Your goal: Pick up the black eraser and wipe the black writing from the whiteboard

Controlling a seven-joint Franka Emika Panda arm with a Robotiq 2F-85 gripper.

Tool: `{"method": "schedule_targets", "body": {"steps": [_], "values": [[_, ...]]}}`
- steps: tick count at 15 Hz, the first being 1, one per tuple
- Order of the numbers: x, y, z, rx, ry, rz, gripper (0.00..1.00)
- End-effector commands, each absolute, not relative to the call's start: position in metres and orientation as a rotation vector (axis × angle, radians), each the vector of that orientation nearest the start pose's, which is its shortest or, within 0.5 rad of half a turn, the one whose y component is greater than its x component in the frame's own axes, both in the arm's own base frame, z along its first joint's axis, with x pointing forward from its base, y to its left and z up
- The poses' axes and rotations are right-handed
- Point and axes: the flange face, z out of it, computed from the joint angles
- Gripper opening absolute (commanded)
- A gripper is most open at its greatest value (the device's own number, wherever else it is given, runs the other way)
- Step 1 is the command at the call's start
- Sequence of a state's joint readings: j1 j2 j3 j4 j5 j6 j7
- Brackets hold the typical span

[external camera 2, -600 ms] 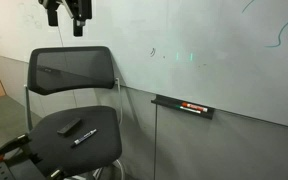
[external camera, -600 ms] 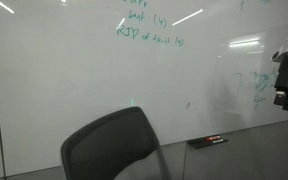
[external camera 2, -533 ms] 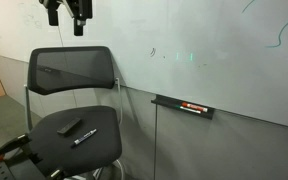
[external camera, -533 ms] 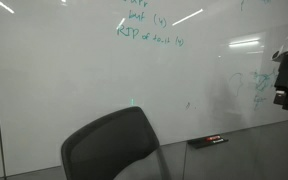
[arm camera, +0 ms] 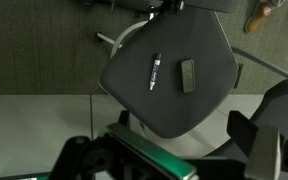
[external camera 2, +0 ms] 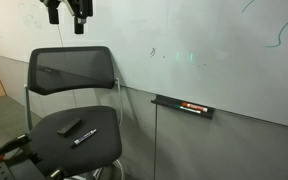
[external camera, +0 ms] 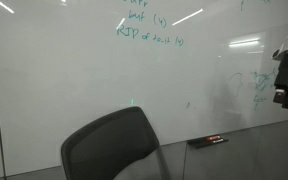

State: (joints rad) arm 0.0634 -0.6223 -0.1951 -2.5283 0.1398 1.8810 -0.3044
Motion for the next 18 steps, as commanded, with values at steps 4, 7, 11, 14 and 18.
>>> {"method": "schedule_targets", "body": {"steps": [4,7,11,14,18], "values": [[0.357,-0.027,0.461,-2.871,-0.273,0.010,1.00],[0.354,0.007,0.409,-2.892,-0.316,0.063,1.00],[0.350,0.071,0.335,-2.944,-0.367,0.078,1.00],[0.355,0.122,0.279,-3.006,-0.436,0.080,1.00],[0.358,0.173,0.209,-3.028,-0.422,0.165,1.00]]}}
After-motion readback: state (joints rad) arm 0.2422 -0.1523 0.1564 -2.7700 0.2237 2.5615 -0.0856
